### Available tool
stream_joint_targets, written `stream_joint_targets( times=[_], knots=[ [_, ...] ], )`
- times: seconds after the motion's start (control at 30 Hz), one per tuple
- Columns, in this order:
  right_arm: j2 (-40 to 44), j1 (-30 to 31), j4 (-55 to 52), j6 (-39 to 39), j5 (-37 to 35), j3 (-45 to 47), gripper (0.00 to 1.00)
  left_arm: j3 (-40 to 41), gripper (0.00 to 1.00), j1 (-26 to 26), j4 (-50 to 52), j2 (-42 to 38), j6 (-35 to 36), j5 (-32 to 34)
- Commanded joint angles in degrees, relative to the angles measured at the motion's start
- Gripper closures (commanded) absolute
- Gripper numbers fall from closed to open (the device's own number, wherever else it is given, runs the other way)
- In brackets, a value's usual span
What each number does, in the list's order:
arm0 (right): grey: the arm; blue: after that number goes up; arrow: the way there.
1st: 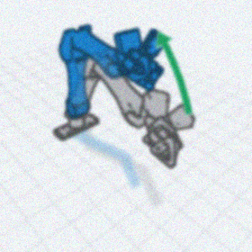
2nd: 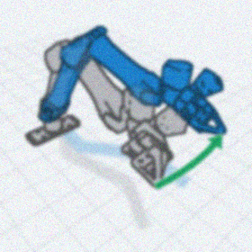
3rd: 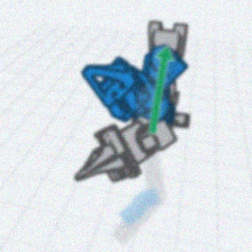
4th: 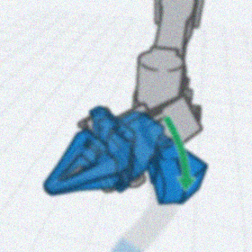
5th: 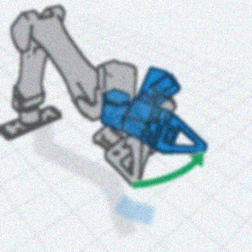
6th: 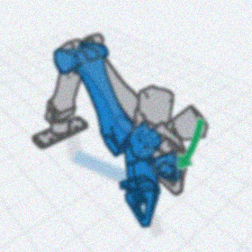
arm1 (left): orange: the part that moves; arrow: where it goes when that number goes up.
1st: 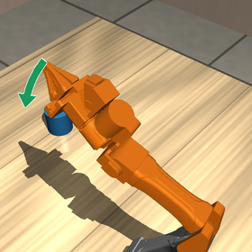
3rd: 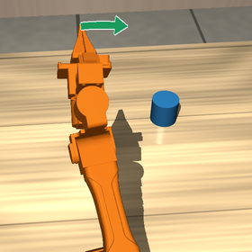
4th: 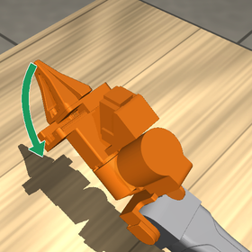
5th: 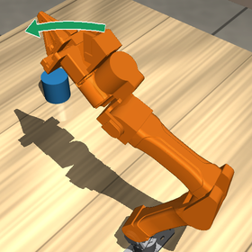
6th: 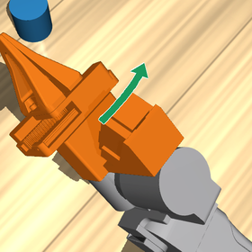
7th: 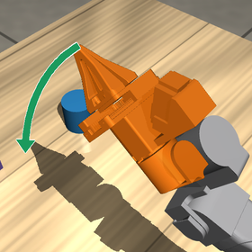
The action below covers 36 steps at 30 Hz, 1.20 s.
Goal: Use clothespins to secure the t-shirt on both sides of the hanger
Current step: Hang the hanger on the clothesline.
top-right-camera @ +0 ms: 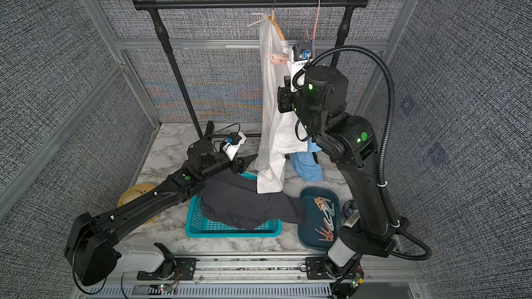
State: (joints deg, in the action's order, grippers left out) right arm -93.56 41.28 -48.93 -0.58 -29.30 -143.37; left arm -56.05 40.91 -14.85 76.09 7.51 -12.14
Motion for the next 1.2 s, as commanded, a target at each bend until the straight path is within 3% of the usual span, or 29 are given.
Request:
stream_joint_targets(
  times=[0.0,0.2,0.4,0.73,0.93,1.17],
  knots=[
    [-0.7,0.1,7.5,-0.4,-3.2,-0.7,1.00,0.6,0.25,0.1,-1.7,-1.4,0.8,1.7],
    [-2.4,-0.3,8.3,2.6,-6.1,-0.7,1.00,2.1,0.25,0.1,0.1,-4.7,2.1,5.0],
    [-4.1,-1.8,8.4,2.3,-5.5,-1.2,1.00,3.4,0.26,0.1,3.9,-8.3,3.1,5.7],
    [-6.8,-3.8,6.5,1.7,-4.8,-2.6,1.00,3.5,0.23,0.1,12.2,-14.9,6.9,12.1],
    [-3.6,-4.2,6.1,0.6,-4.0,5.0,1.00,3.1,0.19,0.0,16.2,-17.5,7.7,15.1],
    [4.1,-3.7,6.4,0.8,-2.2,13.2,0.40,2.7,0.17,0.0,21.5,-19.8,9.3,20.8]
  ],
)
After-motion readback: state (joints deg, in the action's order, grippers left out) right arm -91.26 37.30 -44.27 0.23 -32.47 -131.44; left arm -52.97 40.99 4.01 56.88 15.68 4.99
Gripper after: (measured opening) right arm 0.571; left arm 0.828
